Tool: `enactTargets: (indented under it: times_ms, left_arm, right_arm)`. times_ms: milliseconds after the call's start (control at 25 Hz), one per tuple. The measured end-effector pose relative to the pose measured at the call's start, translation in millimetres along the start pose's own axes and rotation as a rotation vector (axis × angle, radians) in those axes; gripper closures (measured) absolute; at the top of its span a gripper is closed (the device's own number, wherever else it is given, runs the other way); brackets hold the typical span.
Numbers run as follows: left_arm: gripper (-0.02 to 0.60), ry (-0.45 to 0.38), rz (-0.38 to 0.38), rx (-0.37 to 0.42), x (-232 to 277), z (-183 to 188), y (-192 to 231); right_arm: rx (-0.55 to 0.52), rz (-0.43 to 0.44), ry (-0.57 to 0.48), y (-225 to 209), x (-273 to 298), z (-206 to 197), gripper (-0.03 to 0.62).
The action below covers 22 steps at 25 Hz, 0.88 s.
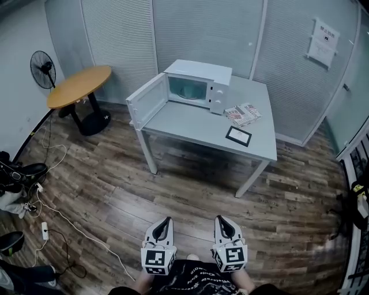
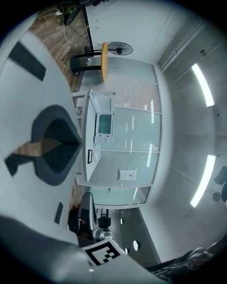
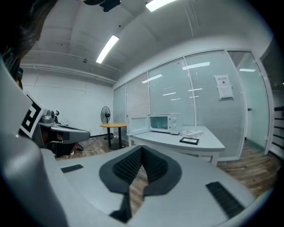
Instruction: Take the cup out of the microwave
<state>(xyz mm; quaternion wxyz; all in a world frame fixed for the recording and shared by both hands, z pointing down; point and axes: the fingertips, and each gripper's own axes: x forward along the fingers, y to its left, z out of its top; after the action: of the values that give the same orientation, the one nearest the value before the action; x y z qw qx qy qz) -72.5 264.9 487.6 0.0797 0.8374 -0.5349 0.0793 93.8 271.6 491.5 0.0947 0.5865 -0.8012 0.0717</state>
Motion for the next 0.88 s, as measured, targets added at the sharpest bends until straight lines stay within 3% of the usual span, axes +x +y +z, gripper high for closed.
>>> enactTargets:
  times_ms: [440, 880]
  left_arm:
    - [0.575, -0.017, 0.031, 0.021, 19, 4, -18]
    - [0.575, -0.031, 0.031, 0.031, 85, 21, 18]
  right_arm:
    - [-0.046, -0.005, 0.006, -34, 6, -2, 0.591]
    - [-0.035, -0.033, -0.030, -57, 70, 21, 0.591]
